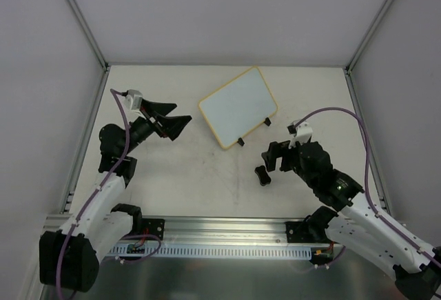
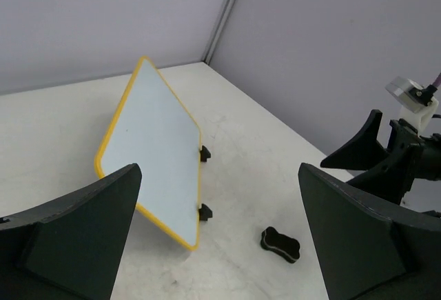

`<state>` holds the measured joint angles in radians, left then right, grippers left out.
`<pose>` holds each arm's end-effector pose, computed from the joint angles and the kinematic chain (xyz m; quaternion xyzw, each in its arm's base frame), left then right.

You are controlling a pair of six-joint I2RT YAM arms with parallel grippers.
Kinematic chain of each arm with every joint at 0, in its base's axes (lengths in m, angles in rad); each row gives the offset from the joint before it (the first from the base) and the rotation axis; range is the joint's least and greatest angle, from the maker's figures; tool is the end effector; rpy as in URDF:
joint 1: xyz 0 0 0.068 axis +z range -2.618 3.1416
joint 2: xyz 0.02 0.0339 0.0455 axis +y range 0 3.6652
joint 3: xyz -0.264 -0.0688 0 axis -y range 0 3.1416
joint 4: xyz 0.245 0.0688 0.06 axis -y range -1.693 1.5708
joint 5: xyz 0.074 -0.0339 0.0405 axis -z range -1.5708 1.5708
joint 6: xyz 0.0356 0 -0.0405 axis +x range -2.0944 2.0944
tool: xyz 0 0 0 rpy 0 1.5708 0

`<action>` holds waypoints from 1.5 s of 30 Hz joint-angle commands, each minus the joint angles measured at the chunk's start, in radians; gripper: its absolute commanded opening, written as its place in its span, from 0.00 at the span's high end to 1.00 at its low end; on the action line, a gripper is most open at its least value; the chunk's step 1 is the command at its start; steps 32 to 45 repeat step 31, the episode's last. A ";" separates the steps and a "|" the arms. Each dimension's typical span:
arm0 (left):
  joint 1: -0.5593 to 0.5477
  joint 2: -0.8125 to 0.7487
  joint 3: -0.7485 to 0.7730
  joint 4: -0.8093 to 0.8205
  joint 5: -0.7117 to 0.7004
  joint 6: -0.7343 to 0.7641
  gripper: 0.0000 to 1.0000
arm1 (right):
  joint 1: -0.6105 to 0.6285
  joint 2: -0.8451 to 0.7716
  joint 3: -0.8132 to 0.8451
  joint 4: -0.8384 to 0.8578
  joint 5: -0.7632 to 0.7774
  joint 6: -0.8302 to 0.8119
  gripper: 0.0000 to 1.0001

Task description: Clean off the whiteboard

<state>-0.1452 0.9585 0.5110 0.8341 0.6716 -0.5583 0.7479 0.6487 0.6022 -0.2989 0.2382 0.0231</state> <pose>0.2040 -0.0522 0.3160 0.1596 0.5718 -0.4426 0.6721 0.1225 0.1022 0.2848 -0.2241 0.7838 0.1246 0.5656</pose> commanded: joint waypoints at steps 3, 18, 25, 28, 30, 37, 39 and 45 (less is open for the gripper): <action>-0.023 -0.217 -0.139 -0.340 -0.119 0.098 0.01 | 0.001 -0.069 -0.103 0.142 0.068 -0.014 0.05; -0.030 -0.638 -0.411 -0.490 -0.222 0.165 0.01 | 0.002 -0.268 -0.392 0.395 0.177 -0.055 0.02; -0.030 -0.598 -0.365 -0.549 -0.256 0.204 0.01 | 0.002 -0.250 -0.395 0.411 0.177 -0.054 0.01; -0.030 -0.586 -0.356 -0.556 -0.257 0.205 0.01 | 0.001 -0.251 -0.394 0.414 0.176 -0.055 0.04; -0.028 -0.589 -0.358 -0.559 -0.259 0.207 0.01 | 0.001 -0.247 -0.394 0.412 0.173 -0.055 0.03; -0.030 -0.592 -0.356 -0.560 -0.259 0.209 0.01 | 0.002 -0.247 -0.392 0.411 0.170 -0.055 0.01; -0.030 -0.592 -0.356 -0.560 -0.259 0.209 0.01 | 0.002 -0.247 -0.392 0.411 0.170 -0.055 0.01; -0.030 -0.592 -0.356 -0.560 -0.259 0.209 0.01 | 0.002 -0.247 -0.392 0.411 0.170 -0.055 0.01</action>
